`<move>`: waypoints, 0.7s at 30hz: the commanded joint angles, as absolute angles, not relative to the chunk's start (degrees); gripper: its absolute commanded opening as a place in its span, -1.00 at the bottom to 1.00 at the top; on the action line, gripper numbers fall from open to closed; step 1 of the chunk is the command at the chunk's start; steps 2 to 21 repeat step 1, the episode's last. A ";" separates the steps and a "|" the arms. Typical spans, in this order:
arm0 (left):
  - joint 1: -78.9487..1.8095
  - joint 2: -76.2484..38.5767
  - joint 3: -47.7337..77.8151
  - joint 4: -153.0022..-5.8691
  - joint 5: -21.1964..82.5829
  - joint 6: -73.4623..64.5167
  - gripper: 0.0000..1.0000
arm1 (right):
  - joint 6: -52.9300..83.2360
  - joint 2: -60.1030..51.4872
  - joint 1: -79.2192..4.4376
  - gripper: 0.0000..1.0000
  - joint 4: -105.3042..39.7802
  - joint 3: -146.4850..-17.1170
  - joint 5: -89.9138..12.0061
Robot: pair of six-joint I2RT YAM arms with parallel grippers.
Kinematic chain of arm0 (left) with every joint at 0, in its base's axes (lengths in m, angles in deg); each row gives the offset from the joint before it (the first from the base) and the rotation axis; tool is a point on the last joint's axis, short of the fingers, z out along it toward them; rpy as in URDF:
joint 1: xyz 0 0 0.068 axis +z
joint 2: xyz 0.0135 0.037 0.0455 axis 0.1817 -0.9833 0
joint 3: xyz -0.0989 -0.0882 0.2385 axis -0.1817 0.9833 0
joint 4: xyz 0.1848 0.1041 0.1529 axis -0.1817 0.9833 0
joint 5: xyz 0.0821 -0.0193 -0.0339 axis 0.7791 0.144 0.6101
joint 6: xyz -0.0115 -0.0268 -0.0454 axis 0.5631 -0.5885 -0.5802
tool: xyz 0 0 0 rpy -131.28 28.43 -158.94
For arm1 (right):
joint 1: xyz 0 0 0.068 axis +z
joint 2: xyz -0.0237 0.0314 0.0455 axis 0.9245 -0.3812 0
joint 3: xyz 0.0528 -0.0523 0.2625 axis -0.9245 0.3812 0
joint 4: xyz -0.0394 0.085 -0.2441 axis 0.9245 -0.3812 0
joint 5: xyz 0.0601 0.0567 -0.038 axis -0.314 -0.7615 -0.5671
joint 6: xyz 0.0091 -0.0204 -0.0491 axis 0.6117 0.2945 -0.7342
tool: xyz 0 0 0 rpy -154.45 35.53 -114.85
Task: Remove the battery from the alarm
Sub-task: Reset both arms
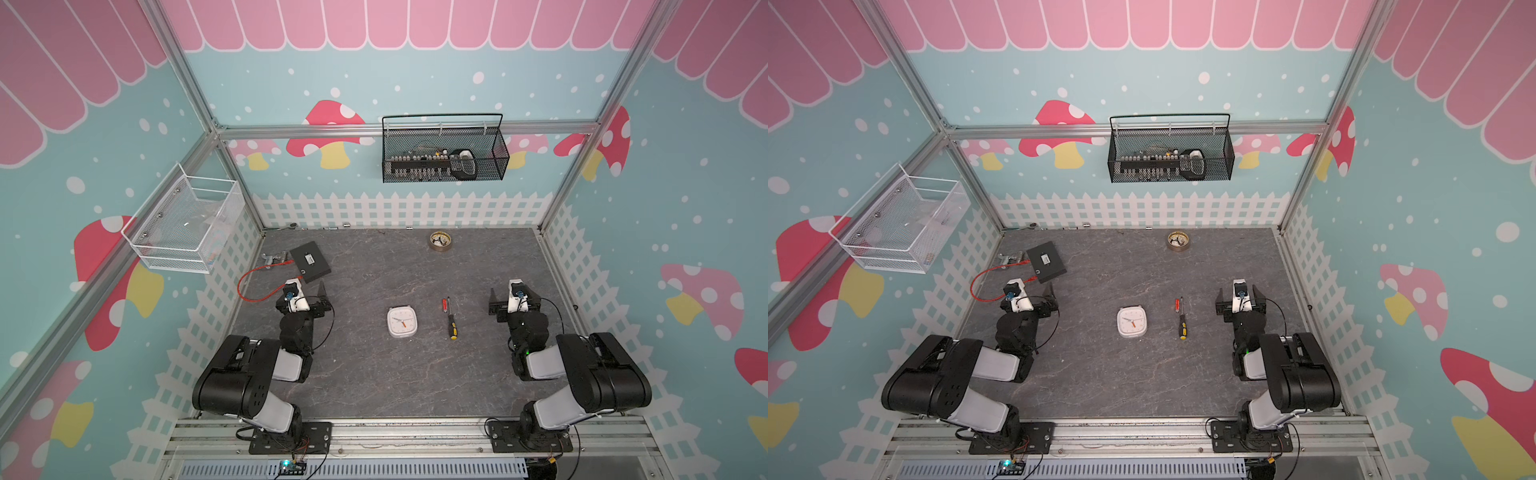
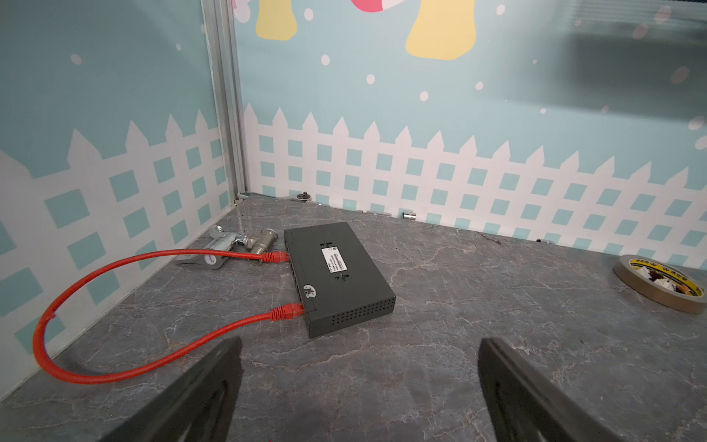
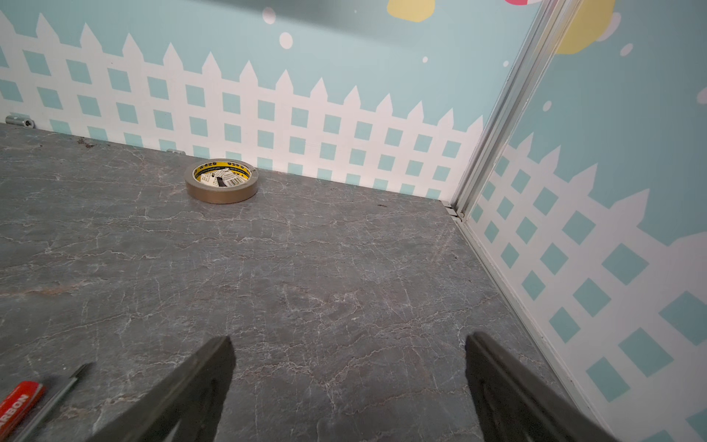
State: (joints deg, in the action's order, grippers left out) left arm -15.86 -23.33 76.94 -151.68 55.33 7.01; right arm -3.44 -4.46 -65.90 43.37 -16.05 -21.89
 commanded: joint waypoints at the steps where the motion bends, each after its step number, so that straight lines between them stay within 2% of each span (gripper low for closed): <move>1: -16.09 -23.10 76.26 -151.70 55.75 7.74 0.98 | -2.78 -3.64 -66.19 0.98 43.30 -16.56 -22.03; 21: -16.09 -23.10 76.26 -151.70 55.75 7.74 0.98 | -2.78 -3.64 -66.19 0.98 43.30 -16.56 -22.03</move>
